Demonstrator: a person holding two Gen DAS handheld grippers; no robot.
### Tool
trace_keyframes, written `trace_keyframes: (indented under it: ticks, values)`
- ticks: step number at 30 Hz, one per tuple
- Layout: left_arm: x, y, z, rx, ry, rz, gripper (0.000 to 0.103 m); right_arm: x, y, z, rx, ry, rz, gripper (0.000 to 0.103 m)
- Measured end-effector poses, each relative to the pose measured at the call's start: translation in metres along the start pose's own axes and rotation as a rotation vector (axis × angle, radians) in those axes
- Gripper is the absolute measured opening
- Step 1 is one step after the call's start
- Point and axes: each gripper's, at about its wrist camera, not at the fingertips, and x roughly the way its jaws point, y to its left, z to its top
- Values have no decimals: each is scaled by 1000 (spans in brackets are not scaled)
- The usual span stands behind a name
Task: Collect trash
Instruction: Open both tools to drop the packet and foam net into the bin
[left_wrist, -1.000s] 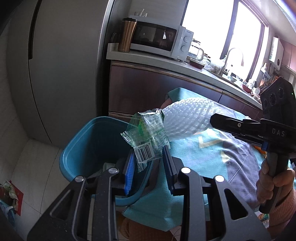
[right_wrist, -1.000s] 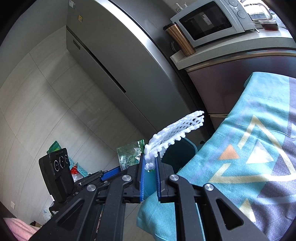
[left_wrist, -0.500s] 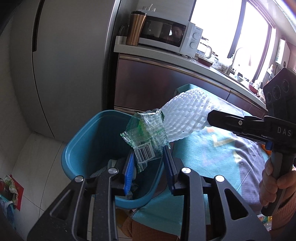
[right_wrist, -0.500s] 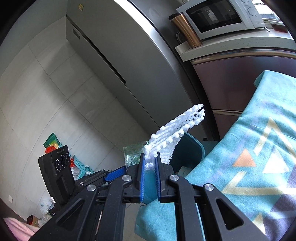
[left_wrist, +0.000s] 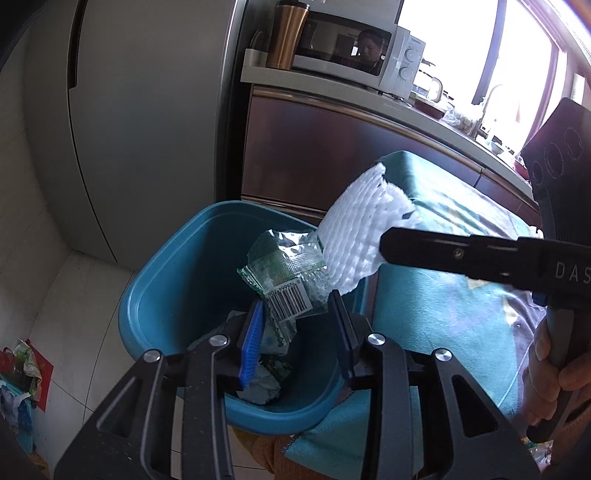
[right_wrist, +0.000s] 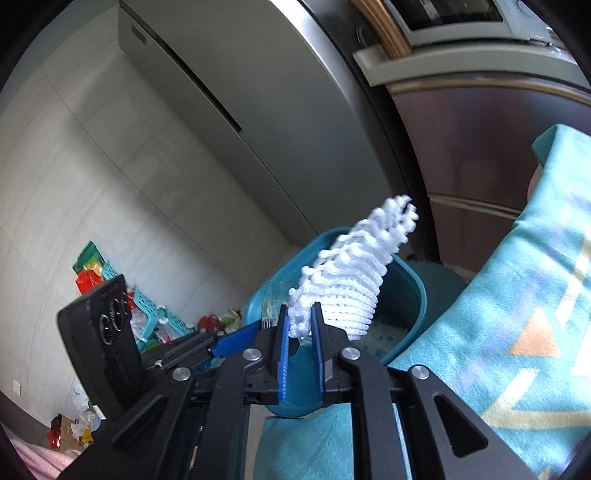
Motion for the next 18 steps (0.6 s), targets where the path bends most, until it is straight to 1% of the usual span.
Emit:
trace_keyframes:
  ticks: [4,7,8,10,12,16,18]
  values:
    - [12,3,-1,-10,16,9,36,7,-2,-2,9,19,-9,16]
    - [21,6,-2,-17,33,21,36,9,-2,-4,4,31,-16,22]
    - [24,7,-3,-18,38,26,38,9,-2,-5,3,36,-18,23]
    - [30,10,-4,-28,50,40,38,10,-3,-6,0,38,-20,23]
    - [33,13,-5,-39,59,40,38,10,-3,-7,2,38,-20,25]
    - [35,15,-7,-41,62,51,38,8,-6,-8,11,35,-15,26]
    - [33,14,-8,-39,57,53,38,4,-8,-10,14,32,-5,29]
